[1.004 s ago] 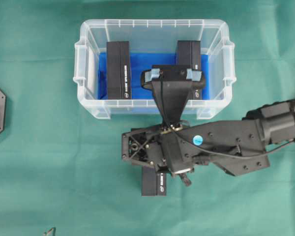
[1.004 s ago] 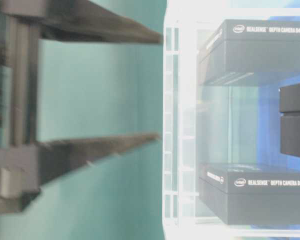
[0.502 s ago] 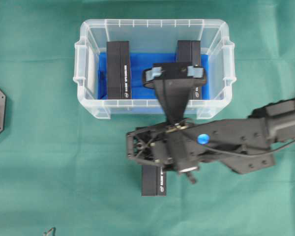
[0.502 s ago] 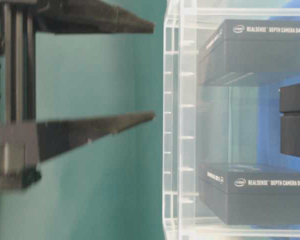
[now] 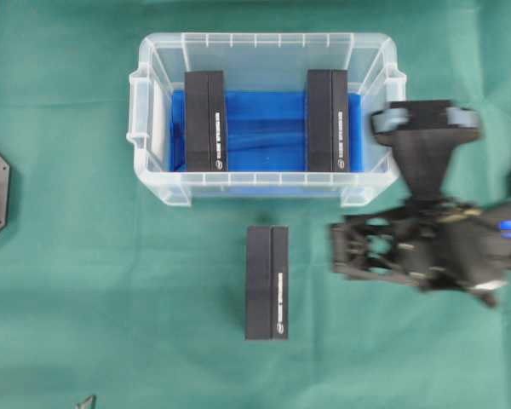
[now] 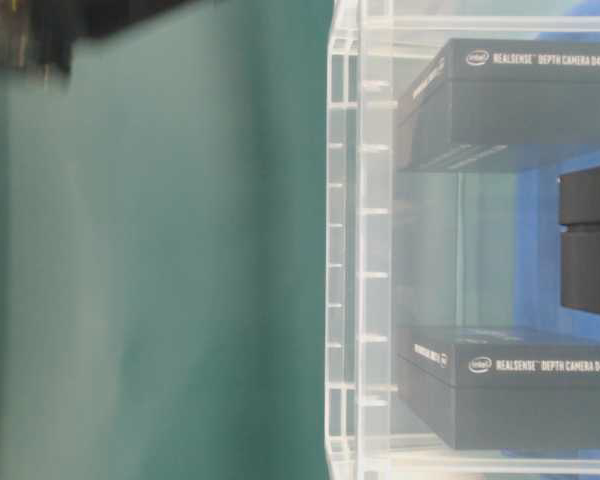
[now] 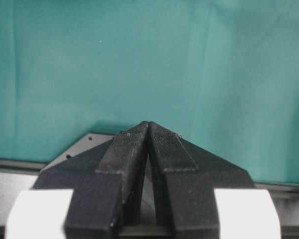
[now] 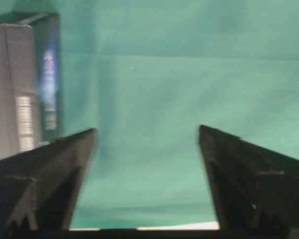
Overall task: Take the box out of the case with the right arm.
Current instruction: 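Withdraw the right gripper to the right side of the bin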
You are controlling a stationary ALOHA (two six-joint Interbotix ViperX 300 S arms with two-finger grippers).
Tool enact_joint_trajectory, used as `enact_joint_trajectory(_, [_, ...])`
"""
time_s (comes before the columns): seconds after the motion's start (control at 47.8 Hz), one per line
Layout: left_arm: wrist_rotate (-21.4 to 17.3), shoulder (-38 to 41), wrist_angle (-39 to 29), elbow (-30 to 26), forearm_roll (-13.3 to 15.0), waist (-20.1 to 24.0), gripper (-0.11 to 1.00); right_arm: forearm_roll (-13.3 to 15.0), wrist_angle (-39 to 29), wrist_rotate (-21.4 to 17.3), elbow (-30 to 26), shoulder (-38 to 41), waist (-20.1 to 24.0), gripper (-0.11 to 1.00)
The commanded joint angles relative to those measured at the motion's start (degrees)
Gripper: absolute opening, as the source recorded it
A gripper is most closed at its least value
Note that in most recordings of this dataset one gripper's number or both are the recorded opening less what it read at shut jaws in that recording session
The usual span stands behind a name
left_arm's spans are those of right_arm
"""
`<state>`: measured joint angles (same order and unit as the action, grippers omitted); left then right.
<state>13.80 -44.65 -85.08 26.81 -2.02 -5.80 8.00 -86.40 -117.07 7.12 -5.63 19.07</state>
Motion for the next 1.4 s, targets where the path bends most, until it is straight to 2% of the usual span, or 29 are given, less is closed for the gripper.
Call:
enact_joint_trajectory(0.0, [-0.3, 0.1, 0.2, -0.9, -0.1, 0.1, 0.00, -0.3, 0.4, -1.0, 3.4, -5.6, 2.1, 0.84])
enact_joint_trajectory(0.125, [-0.3, 0.1, 0.2, -0.8, -0.1, 0.1, 0.00, -1.9, 0.4, -4.0, 9.7, -11.5, 5.4, 0.84])
enact_joint_trajectory(0.293, [-0.2, 0.2, 0.2, -0.8, -0.1, 0.1, 0.00, -2.0, 0.4, -7.5, 13.9, -16.4, 7.6, 0.84])
enact_joint_trajectory(0.586, [0.1, 0.2, 0.2, -0.8, -0.1, 0.1, 0.00, 1.2, 1.8, -7.4, 14.6, -16.6, 7.1, 0.84])
enact_joint_trajectory(0.732, [0.1, 0.1, 0.3, -0.8, -0.1, 0.1, 0.00, 1.5, 1.7, -6.2, 14.9, -16.9, 5.4, 0.84])
enact_joint_trajectory(0.837, [0.0, 0.2, 0.2, -0.8, -0.2, 0.1, 0.00, 1.9, 1.7, -2.9, 15.6, -17.7, 2.4, 0.84])
enact_joint_trajectory(0.962, [0.0, 0.2, 0.2, -0.8, -0.2, 0.1, 0.00, 2.2, 1.8, 3.1, 16.9, -19.3, -2.8, 0.84])
enact_joint_trajectory(1.234, [0.1, 0.2, 0.3, -0.8, -0.1, 0.1, 0.00, 2.2, 2.9, 20.7, 18.2, -22.0, -18.4, 0.84])
enact_joint_trajectory(1.38, [0.1, 0.1, 0.3, -0.8, -0.2, 0.1, 0.00, 2.0, 3.7, 27.7, 18.2, -21.9, -24.8, 0.84])
